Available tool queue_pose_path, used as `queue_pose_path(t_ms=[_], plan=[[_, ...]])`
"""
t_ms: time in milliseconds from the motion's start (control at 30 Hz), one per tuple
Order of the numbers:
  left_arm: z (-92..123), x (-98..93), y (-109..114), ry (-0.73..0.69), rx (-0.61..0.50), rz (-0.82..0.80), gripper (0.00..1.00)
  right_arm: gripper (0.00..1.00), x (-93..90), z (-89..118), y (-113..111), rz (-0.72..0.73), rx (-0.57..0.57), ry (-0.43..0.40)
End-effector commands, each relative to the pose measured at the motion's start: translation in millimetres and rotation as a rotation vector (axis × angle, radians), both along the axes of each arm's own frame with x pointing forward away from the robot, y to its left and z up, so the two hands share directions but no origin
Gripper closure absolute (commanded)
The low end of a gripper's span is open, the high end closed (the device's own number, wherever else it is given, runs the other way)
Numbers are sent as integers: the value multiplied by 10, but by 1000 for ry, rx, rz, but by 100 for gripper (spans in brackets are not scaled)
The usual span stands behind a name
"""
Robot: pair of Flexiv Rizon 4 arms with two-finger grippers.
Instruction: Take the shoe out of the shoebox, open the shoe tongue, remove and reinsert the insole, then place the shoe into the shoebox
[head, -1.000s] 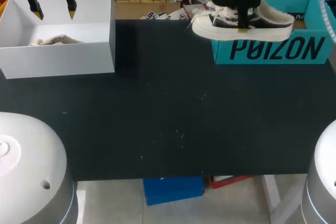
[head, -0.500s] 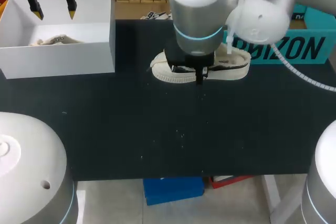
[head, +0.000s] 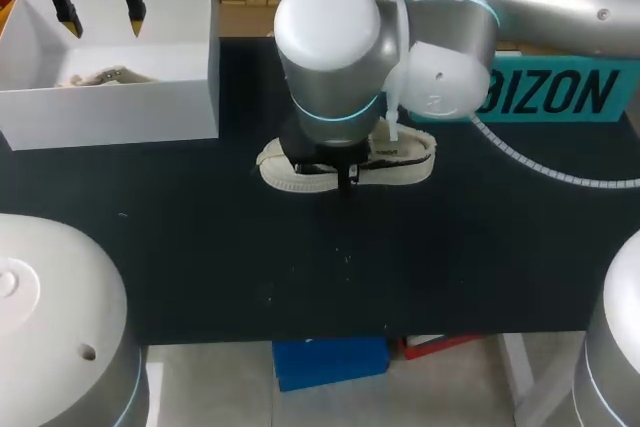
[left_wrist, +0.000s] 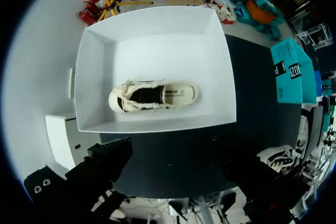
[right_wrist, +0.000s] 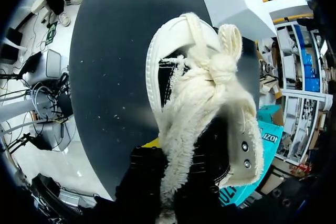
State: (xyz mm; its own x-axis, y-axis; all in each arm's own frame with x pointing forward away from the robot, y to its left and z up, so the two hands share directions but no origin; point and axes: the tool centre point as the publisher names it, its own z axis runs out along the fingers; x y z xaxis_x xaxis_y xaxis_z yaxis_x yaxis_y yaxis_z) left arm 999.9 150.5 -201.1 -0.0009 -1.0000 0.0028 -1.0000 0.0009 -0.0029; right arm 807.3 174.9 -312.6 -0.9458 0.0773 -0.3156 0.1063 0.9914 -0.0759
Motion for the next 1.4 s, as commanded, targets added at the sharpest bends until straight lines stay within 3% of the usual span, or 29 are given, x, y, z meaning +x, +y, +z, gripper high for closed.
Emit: queue_pose_path(t_ms=[33,400,800,833,867,900,1000,1200,1300,1400], plan=[[5,-1,-1,1,1,1,0,100,59,-163,139,-3,-9,30],[5,-1,-1,1,1,1,0,100,57,-449,277,2,36,64],[5,-1,-1,1,1,1,0,100,43,-895,458,36,91,92],[5,-1,-1,1,1,1,0,91,46,-914,459,36,92,93],[5,-1,-1,1,1,1,0,52,47,-926,456,33,94,98],[5,-1,-1,1,1,1,0,0,48,-927,456,32,94,100],[5,-1,-1,1,1,1,0,0,51,-886,421,29,85,103],[5,-1,-1,1,1,1,0,0,82,-586,295,4,89,100],[5,-1,-1,1,1,1,0,0,84,-384,219,-51,132,145],[5,-1,-1,1,1,1,0,0,74,-201,203,-17,134,148]])
